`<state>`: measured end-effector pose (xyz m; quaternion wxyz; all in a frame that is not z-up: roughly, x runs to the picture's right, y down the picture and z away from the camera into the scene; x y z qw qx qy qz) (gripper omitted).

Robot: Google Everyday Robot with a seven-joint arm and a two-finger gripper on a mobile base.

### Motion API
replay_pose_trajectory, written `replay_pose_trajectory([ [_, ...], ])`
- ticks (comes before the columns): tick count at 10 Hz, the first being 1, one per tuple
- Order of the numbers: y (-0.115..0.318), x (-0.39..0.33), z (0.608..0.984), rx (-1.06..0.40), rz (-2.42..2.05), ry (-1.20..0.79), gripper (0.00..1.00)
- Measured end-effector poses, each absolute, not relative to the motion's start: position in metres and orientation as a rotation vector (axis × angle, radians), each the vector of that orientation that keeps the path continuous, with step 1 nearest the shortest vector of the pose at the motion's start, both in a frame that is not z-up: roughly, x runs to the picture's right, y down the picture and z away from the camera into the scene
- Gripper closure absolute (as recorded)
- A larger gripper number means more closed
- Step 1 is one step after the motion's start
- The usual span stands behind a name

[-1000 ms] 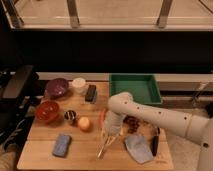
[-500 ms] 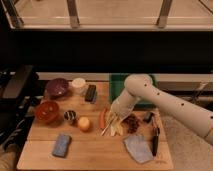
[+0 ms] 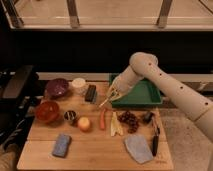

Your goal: Place fork in purple bowl

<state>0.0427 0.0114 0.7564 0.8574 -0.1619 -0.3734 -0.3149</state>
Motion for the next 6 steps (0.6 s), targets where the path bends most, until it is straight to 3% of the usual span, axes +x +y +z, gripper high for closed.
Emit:
replay_pose_trajectory([
  [2, -0.016, 0.034, 0.759, -0.309, -0.642, -0.786, 1.0],
  [6, -0.017, 0.035, 0.76, -0.309, -0.637, -0.785, 1.0],
])
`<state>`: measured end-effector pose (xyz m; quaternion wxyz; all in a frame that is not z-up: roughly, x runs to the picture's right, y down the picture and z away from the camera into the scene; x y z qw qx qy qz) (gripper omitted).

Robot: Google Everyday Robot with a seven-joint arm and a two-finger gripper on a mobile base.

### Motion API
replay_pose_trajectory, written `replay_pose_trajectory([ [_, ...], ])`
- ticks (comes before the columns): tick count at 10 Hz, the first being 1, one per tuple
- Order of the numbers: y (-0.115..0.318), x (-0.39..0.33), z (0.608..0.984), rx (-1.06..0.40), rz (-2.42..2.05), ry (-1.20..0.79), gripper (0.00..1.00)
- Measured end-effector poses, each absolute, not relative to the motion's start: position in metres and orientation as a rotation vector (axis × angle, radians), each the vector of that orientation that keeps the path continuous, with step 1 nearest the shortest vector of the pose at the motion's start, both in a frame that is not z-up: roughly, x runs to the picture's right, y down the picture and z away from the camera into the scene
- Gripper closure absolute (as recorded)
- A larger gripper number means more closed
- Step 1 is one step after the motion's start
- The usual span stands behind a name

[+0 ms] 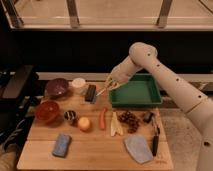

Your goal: Place fork in purple bowl

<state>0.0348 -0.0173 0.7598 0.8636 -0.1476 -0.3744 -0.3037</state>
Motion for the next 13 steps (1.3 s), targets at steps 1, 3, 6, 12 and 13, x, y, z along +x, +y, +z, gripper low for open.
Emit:
replay_pose_trajectory([
  [1, -0.017, 0.035, 0.76, -0.313, -0.633, -0.781, 1.0],
  [3, -0.026, 0.036, 0.76, -0.295, -0.642, -0.761, 1.0],
  [6, -0.058, -0.002, 0.766, -0.236, -0.716, -0.782, 1.0],
  [12, -0.106, -0.106, 0.794, -0.133, -0.831, -0.907, 1.0],
  [13, -0.11, -0.12, 0.799, -0.127, -0.838, -0.927, 1.0],
])
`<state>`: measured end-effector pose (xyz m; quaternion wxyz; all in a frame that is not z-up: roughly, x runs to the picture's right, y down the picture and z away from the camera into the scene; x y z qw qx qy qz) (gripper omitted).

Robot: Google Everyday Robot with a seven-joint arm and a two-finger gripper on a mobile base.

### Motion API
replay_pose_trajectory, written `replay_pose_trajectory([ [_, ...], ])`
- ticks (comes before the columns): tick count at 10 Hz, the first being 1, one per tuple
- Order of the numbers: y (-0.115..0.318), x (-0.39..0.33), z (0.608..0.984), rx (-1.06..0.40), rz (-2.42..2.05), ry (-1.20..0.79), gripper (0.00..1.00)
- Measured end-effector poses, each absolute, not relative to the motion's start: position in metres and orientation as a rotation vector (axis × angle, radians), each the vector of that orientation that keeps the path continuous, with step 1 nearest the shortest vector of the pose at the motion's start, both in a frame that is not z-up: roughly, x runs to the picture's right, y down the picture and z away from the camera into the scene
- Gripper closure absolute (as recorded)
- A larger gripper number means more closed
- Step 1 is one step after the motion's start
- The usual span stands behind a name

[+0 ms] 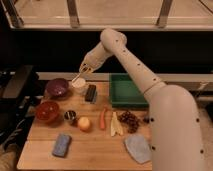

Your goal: Place fork in purple bowl

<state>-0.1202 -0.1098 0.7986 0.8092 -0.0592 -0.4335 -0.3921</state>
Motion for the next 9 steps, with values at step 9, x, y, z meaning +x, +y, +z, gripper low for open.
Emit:
replay_pose_trajectory([
  [9, -0.113, -0.157, 0.814, -0.117, -0.852, -0.975, 1.0],
])
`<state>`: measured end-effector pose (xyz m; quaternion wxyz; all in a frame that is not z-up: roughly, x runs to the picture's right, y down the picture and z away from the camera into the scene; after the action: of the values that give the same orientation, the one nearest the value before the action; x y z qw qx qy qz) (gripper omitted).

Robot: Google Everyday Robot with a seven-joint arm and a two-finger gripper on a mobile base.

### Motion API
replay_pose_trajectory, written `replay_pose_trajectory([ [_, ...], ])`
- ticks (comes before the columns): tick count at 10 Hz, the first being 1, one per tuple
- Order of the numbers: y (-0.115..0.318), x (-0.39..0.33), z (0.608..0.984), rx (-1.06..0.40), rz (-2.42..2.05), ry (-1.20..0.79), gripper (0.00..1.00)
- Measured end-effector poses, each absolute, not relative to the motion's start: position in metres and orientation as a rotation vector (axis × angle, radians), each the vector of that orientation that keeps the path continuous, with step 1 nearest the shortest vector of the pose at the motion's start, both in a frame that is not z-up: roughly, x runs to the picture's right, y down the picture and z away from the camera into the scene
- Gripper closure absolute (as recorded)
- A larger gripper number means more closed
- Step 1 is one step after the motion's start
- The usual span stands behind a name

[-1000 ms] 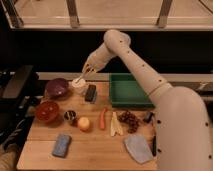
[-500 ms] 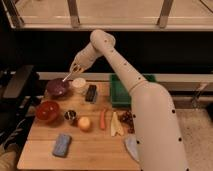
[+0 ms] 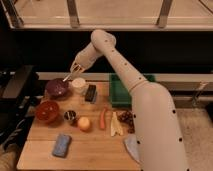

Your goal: Place fork in purple bowl

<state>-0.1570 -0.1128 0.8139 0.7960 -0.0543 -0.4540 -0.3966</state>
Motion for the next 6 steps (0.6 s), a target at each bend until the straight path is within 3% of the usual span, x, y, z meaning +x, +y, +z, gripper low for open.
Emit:
replay_pose_trajectory([
  [6, -0.1, -0.219, 0.849, -0.081, -0.906, -1.095, 1.0],
])
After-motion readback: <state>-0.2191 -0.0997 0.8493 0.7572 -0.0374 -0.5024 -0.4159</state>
